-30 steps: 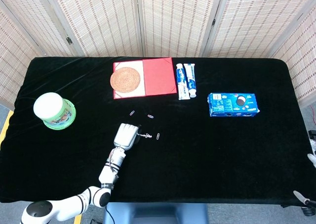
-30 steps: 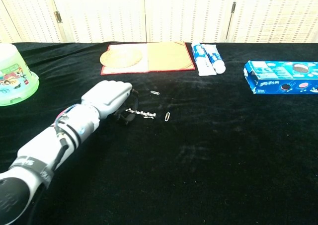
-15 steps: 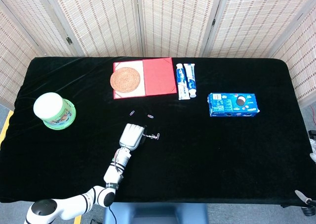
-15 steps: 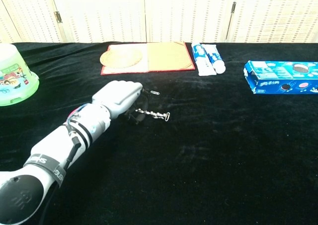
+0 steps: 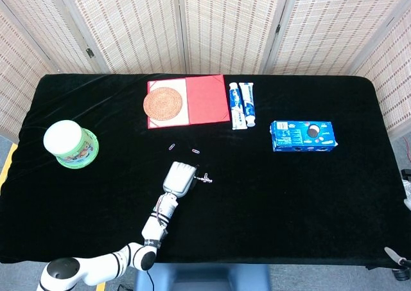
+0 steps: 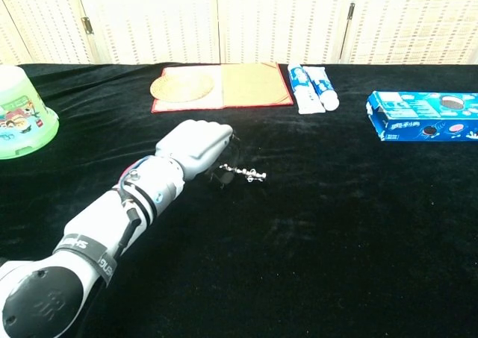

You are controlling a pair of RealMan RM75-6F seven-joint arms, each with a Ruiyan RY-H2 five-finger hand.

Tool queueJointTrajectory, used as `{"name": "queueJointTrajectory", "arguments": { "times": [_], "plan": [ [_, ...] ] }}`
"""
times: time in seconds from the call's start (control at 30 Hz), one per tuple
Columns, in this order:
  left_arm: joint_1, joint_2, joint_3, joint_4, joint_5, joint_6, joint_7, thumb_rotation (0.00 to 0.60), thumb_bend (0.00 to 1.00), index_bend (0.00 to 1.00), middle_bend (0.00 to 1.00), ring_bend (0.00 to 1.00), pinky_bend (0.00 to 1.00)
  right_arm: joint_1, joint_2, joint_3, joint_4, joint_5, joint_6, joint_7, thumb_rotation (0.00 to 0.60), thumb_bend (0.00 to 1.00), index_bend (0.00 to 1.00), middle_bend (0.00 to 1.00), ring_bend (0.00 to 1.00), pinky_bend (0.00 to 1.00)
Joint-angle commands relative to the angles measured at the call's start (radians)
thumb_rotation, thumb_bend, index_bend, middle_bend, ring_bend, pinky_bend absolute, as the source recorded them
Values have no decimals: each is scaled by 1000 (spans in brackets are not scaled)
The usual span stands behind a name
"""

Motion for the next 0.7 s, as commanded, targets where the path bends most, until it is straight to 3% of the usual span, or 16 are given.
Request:
{"name": "queueJointTrajectory", "arguments": {
  "times": [0.03, 0.4, 0.7],
  "plan": [
    [-10, -13, -1, 24, -7, -14, -2, 600, 552, 941, 1000, 1000, 1000, -3, 0, 2, 2, 2, 4, 3, 600, 105, 0, 0, 0, 0],
    [-38, -51, -2, 131, -3, -37, -44, 600, 552, 941, 1000, 1000, 1000, -8, -1, 6, 9, 13, 1, 16, 600, 104, 0, 0, 0, 0],
    [-22, -17, 1, 68, 24, 27, -43, 600, 552, 941, 1000, 1000, 1000, -13, -2, 4, 12, -1, 16, 18, 600, 104, 0, 0, 0, 0]
  ]
}}
